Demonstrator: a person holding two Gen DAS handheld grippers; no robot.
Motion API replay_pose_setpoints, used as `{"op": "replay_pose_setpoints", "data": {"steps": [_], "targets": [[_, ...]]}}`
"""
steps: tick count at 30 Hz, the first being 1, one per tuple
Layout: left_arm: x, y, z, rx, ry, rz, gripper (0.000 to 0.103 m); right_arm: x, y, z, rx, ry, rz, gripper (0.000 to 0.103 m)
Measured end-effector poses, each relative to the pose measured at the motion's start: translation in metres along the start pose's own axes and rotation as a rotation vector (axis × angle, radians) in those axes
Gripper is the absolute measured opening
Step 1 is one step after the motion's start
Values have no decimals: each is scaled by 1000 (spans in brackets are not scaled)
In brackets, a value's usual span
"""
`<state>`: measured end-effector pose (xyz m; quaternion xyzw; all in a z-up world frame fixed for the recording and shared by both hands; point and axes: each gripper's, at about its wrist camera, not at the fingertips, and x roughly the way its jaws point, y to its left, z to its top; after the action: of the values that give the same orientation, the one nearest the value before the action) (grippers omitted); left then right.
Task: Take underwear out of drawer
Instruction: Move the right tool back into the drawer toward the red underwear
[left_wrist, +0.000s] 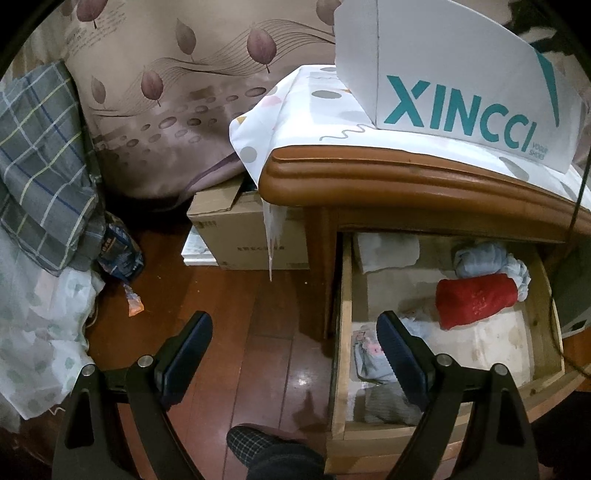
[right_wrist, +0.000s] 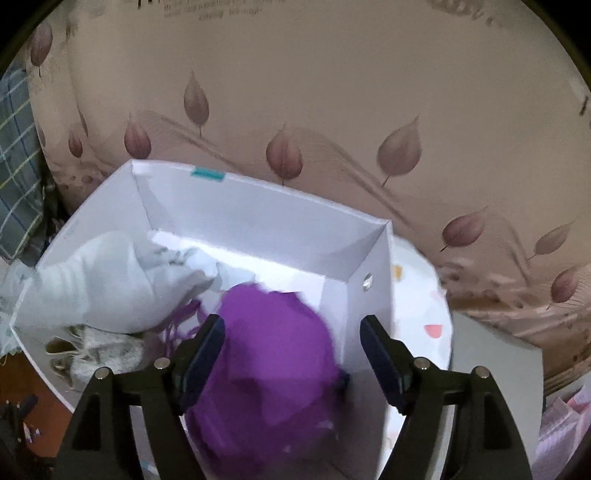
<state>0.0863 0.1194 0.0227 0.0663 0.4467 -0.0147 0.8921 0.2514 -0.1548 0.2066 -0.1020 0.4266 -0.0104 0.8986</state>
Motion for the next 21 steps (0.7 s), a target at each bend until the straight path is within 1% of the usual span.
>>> {"op": "replay_pose_setpoints", "data": {"steps": [2,5,8,11,14,15,17,19,21], "targets": [[1,0,0,1,7,-2,89,-19,-5,1,17,-28,14,77],[2,0,0,-4,17,-9,89,-56,-12,-8,14,-77,43,77],[3,0,0,-21,25,-38,89,-90,-12,-36,-56,-92,61,77],[7,-3,-2,-29,62,-82,90,-108,-9,-75,-129,-61,74,77],[8,-11,-3,6,67,-65,90,-109,-5,-117,-180,-2,109,77],[8,-13,-3,15,65,-62,90,-105,-2,-137,-204,24,126,77],[8,-14,-4,19,70,-70,90,-98,6,-165,-248,52,153,77],[10,-15,-4,22,84,-77,90,-80,20,-197,-321,85,168,77],[12,-15,-5,29,94,-72,90,-60,34,-219,-379,129,190,77]]}}
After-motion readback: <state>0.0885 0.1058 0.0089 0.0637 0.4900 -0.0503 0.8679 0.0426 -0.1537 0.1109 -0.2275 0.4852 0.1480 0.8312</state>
